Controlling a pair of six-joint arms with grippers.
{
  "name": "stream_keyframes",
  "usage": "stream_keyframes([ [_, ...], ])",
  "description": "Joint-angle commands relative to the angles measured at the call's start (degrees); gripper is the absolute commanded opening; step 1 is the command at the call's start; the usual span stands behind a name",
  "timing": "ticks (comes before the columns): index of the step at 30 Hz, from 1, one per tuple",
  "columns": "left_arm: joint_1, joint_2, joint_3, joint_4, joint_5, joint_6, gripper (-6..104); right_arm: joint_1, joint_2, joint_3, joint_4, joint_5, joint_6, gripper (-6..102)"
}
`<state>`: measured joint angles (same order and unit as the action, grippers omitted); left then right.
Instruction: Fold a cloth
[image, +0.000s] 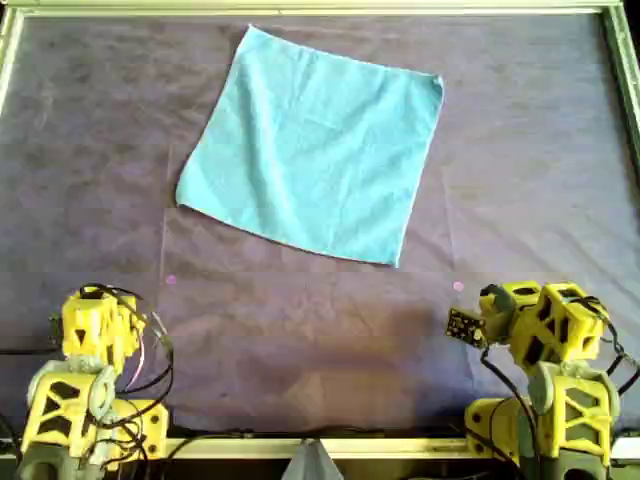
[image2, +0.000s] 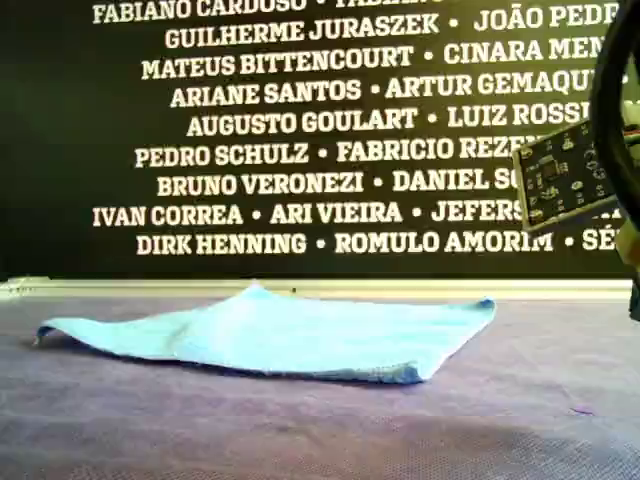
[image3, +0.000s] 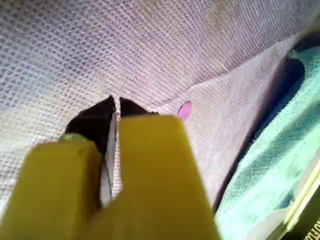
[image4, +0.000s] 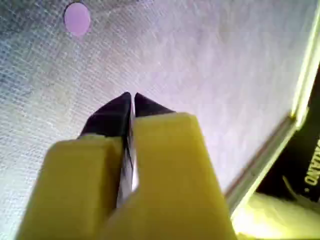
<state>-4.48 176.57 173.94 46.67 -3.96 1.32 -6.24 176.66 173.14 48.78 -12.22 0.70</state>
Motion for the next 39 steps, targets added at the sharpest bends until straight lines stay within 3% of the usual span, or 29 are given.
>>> stream_keyframes([
  [1, 8.70, 0.18, -0.79, -3.16, -0.26, 0.44, 8, 0.09, 1.58, 0.79, -8.44, 3.43, -12.22, 2],
  [12, 8.96, 0.18, -0.79, -3.16, -0.70, 0.44, 7, 0.09, 2.11, 0.79, -8.44, 3.78, -12.48, 2],
  [14, 9.05, 0.18, -0.79, -3.25, -0.70, 0.44, 8, 0.18, 2.20, 0.79, -9.40, 3.08, -11.78, 2],
  [24, 8.17, 0.44, -4.04, -3.78, 0.35, 0.35, 10, 0.35, 2.20, -3.96, -10.20, 1.93, -11.78, 3],
  [27, 8.17, 0.35, -10.72, -3.78, 0.35, 0.00, 18, 0.35, 2.20, -10.28, -11.69, -2.90, -11.78, 7],
  [35, 7.82, 0.35, -17.49, -3.78, 0.44, -0.09, 40, 0.26, 2.20, -13.62, -11.69, -23.03, -12.13, 24],
  [37, 6.06, 0.26, -17.31, -3.78, 0.44, 0.53, 41, 0.00, 2.20, -13.27, -10.72, -25.66, -12.48, 25],
  [39, 2.99, 0.18, -17.23, -3.78, 0.44, 0.53, 42, 0.70, 1.41, -13.01, -11.16, -27.42, -11.69, 25],
])
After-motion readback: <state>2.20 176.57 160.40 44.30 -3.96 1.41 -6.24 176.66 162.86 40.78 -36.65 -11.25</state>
